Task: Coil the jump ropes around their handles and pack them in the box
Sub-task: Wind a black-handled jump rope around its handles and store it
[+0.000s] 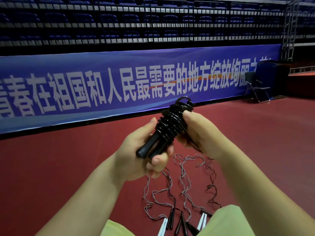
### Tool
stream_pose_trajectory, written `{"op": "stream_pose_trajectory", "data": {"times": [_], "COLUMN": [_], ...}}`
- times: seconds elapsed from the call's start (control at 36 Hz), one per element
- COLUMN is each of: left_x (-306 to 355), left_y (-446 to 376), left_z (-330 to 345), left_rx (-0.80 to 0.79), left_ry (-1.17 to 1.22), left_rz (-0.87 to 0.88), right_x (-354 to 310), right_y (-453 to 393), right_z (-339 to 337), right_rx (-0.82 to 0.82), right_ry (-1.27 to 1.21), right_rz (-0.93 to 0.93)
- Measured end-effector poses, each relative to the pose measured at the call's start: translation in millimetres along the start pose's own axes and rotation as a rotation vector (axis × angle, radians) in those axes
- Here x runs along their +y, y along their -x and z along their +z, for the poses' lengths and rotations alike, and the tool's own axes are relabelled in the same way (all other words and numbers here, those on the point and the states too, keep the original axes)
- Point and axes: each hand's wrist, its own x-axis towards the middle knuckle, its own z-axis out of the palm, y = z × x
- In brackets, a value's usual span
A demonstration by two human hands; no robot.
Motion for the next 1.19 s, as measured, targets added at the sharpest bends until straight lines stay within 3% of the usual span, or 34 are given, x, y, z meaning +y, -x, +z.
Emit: {"op": "stream_pose_trajectory", "data": {"times": [0.08, 0.33, 0.78, 1.03, 1.19], "left_x": [5.0, 6.6, 4.3, -4.6, -3.2], "left_y": [-1.3, -10.6, -2.5, 4.7, 9.1], "left_z": [6.3, 2.9, -0.1, 1.9, 11.3], "left_rx": [0.22, 0.586, 0.789, 0.773, 0.758], "left_ry": [-0.133, -0.707, -1.123, -1.13, -1.112], "left_rz": [0.034, 0.186, 0.22, 0.143, 0.119], "right_x": [-6.6, 0.2, 6.3, -0.2, -4.0], "right_y": [2.6, -1.8, 5.6, 8.4, 12.1], "right_z": [-4.5, -1.9, -4.8, -4.3, -0.2], "right_rx": [0.019, 0.171, -0.02, -0.019, -0.041], "right_ry": [0.114, 0.291, 0.045, 0.291, 0.155], "right_rz": [0.058, 0.154, 0.195, 0.232, 0.159]}}
